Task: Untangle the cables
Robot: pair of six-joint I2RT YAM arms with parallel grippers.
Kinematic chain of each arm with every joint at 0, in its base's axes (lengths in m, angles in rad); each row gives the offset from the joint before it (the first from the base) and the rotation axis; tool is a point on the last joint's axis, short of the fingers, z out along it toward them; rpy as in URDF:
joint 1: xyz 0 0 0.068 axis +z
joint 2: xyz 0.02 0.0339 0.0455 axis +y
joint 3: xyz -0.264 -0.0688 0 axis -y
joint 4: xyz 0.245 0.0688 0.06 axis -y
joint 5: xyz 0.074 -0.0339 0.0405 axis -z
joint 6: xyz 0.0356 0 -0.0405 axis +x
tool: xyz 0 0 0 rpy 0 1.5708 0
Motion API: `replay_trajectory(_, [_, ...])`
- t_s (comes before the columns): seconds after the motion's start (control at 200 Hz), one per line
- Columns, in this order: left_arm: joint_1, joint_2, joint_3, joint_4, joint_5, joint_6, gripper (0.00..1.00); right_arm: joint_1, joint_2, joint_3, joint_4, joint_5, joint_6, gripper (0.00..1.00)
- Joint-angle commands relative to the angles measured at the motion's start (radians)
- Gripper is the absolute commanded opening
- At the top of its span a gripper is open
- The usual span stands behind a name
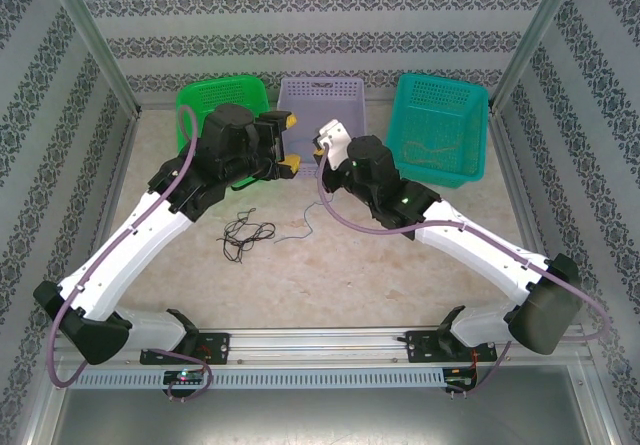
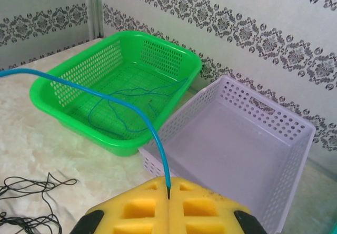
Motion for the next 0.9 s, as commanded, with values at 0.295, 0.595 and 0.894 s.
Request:
replay_trajectory(0.295, [-0.009, -0.088, 0.094, -0.245, -0.215, 0.026, 0.68, -0.007, 0.004, -0.009, 0.030, 0.092, -0.053, 0.00])
replay_trajectory(0.595, [-0.011, 0.011, 0.064, -0.063, -0.085, -0.035, 0.66, 0.031, 0.038, 0.002, 0.038, 0.071, -0.100, 0.00])
replay_trajectory(0.894, [-0.007, 0.040, -0.032, -0.025, -0.050, -0.054, 0.48, 0.068, 0.015, -0.012, 0.044, 0.011, -0.064, 0.00])
